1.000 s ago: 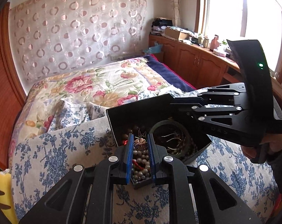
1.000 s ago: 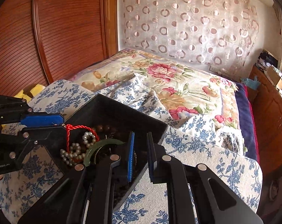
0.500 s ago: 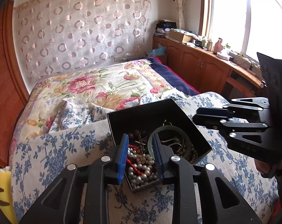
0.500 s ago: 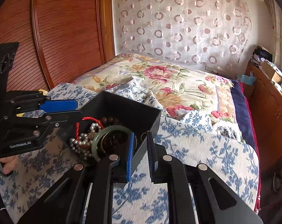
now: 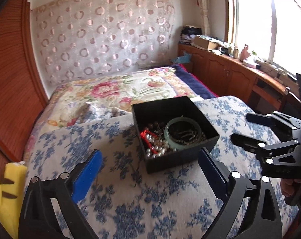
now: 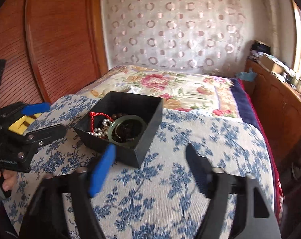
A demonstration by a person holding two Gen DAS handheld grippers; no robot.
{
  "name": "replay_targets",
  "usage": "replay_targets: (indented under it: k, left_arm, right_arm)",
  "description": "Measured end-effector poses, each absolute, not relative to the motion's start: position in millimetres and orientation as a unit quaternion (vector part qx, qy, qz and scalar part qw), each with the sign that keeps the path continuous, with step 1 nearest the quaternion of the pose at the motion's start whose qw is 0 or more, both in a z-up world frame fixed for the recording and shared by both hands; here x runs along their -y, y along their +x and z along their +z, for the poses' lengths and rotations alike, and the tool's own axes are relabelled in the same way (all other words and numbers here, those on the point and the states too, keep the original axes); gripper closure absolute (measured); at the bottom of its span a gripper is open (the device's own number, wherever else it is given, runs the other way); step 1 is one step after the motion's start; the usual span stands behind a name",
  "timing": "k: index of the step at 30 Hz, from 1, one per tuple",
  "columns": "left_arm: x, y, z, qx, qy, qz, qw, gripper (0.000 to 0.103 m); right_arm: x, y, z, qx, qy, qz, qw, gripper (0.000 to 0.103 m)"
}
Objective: Organize jewelry
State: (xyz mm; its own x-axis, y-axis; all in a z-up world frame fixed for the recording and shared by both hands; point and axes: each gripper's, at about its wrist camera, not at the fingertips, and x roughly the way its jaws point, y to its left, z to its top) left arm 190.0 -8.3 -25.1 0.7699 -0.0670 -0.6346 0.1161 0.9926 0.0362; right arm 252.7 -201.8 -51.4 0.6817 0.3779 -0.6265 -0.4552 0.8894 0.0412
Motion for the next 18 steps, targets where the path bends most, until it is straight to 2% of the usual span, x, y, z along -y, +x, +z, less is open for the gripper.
replay_targets:
  k: [1, 5, 18]
  left_arm:
    - [7.9, 185.5, -24.2, -0.334, 0.038, -0.046, 0.941, 0.008]
    - [7.1, 165.3, -21.4, -0.335, 0.031, -0.04, 0.941, 0.008]
    - [11.7, 104.6, -8.0, -0.325, 0.028, -0.026, 0.945, 0.008]
  right_arm:
    - [204.4, 247.1, -51.7, -0.327, -0.052, 0.221, 0.917, 0.01]
    - [208.2, 227.6, -52.4, -0.325, -0.044, 0.211, 0.921, 0.003]
    - [222.8, 165.5, -27.3, -0.293, -0.025, 0.169, 0.941, 0.003]
